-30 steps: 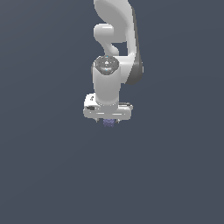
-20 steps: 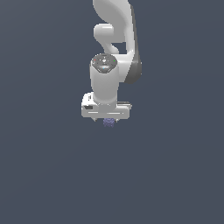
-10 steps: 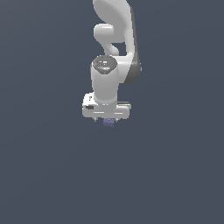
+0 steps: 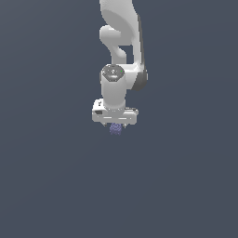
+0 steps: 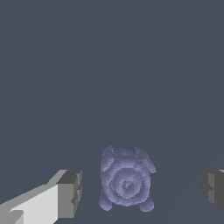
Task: Pick up the object and move it to a goal position.
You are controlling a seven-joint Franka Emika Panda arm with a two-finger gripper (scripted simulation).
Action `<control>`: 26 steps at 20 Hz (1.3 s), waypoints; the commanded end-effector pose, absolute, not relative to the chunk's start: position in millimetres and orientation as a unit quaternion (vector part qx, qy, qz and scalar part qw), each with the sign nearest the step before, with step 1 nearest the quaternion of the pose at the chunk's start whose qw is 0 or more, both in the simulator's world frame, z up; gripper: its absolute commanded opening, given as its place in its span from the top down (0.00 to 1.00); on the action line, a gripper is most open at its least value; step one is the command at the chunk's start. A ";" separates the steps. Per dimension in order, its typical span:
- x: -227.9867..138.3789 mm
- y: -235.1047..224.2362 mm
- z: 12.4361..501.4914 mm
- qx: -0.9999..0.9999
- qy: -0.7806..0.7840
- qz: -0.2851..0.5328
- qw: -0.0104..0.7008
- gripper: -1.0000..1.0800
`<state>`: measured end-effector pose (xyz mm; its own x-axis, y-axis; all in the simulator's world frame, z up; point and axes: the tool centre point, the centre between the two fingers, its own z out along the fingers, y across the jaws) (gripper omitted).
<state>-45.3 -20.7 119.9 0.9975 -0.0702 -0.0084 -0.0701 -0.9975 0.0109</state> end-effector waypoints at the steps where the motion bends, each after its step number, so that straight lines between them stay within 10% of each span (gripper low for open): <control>1: -57.4 -19.1 110.2 0.999 -0.041 -0.003 0.003 0.04; 26: -85.1 -16.2 53.8 0.999 -0.054 0.000 0.000 0.04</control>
